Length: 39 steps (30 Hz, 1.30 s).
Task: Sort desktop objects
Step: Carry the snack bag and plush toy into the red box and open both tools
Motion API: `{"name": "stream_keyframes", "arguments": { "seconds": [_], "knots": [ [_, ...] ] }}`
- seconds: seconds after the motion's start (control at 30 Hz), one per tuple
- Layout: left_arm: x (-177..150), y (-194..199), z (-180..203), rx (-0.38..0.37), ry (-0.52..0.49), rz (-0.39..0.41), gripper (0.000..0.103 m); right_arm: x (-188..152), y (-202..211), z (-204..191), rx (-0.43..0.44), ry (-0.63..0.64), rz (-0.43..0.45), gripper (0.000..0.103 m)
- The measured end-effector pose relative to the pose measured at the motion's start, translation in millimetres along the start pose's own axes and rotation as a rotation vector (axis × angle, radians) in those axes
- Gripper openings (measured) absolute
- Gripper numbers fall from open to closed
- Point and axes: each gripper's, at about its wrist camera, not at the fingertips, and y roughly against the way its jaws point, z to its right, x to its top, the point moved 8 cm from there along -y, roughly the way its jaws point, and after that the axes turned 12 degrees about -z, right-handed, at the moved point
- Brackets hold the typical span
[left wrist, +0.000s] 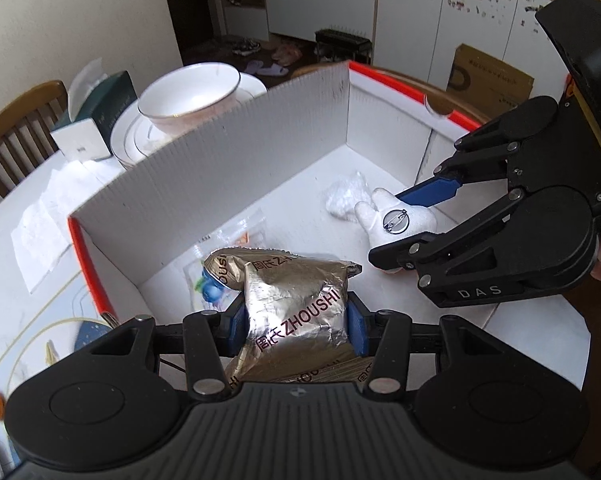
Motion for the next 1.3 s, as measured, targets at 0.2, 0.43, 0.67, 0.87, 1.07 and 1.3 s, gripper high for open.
{"name": "stream_keyframes", "arguments": {
  "seconds": [0.2,0.43,0.67,0.87,1.07,1.3],
  "knots": [
    [-1,-9,-4,-0.033,0.035,-0.045,0.048,-4,-7,0,0.003,0.01,-0.023,0.042],
    [-3,-11,-5,-0.029,0.053,-0.058,0.048,-4,-7,1,0.008,0.009,-0.017,0.044],
    [-3,-7,-5,-0.028,0.057,-0.043,0.049,-5,-1,0,0.013,0.008,0.001,0.047],
    [-4,4,-5,-0.041,0.068,-0.006,0.056,-3,12,1,0.016,-0.002,0.039,0.057],
    [-6,18,-7,-0.046,0.085,0.034,0.067,-2,29,2,0.035,-0.007,0.084,0.065],
    [-10,33,-8,-0.06,0.112,0.079,0.07,-2,45,2,0.057,-0.028,0.13,0.068]
  ]
}}
